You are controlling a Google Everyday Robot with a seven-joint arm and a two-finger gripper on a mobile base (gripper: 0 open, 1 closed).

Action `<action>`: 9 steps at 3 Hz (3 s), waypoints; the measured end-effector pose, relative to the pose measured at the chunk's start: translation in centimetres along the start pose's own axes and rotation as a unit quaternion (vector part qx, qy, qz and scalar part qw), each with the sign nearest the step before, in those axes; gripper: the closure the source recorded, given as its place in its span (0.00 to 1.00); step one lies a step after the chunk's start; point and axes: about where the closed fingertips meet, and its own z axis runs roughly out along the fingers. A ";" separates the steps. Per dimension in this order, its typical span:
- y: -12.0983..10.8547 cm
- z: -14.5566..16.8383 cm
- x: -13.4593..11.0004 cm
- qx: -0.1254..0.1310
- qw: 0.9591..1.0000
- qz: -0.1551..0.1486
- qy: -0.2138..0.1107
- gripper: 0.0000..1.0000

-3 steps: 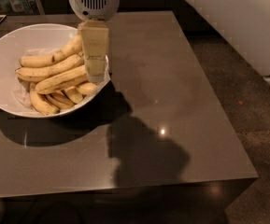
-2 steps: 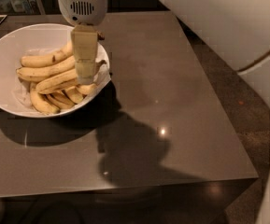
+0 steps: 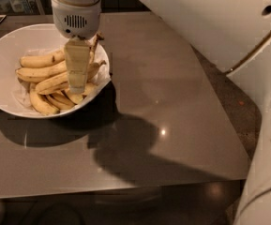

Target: Pick banana from white bowl

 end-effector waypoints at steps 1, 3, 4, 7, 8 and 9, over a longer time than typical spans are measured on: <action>0.5 0.9 0.0 -0.018 1.000 0.006 -0.008 0.15; 0.0 2.0 -0.1 -0.027 1.000 0.005 0.002 0.19; -0.3 2.7 -0.5 -0.032 0.999 -0.006 0.006 0.16; -0.4 4.1 0.1 -0.056 0.998 -0.002 0.011 0.39; -0.5 4.0 0.3 -0.058 0.998 0.001 0.011 0.59; -0.4 4.4 0.7 -0.063 0.998 0.006 0.009 0.59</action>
Offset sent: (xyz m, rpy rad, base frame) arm -0.0136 -0.0199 -0.0291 -0.0779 0.1366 -0.0140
